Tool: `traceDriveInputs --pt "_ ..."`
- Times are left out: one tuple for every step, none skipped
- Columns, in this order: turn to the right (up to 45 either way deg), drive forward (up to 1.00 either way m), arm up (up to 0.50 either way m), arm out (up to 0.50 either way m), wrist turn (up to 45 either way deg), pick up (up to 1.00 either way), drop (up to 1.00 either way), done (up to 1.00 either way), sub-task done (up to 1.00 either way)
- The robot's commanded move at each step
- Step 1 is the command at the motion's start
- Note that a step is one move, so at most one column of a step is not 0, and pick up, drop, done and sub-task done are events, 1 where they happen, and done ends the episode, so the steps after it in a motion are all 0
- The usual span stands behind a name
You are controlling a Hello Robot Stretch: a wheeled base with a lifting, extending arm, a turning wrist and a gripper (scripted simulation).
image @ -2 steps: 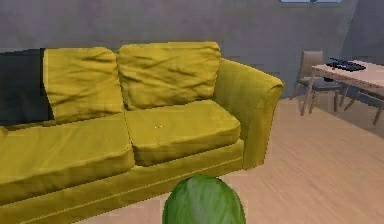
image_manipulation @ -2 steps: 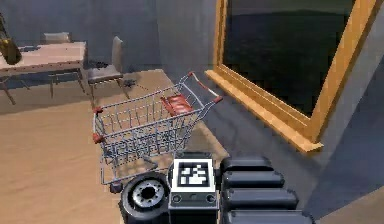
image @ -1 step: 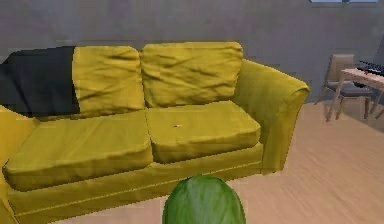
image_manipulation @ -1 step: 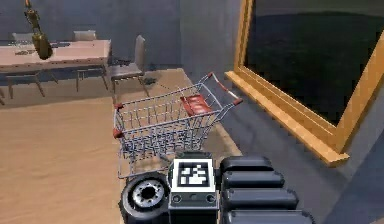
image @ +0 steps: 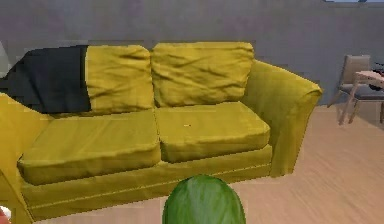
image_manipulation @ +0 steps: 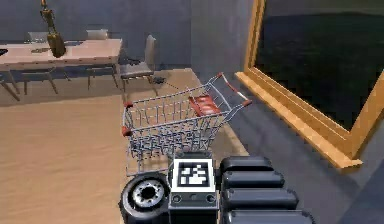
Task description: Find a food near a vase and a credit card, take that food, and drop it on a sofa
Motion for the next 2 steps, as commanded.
traceDriveInputs --pt "30.0 0.00 0.00 0.00 0.0 0.00 0.00 0.00 0.00" --pt "0.0 0.40 0.00 0.00 0.0 0.00 0.00 0.00 0.00"
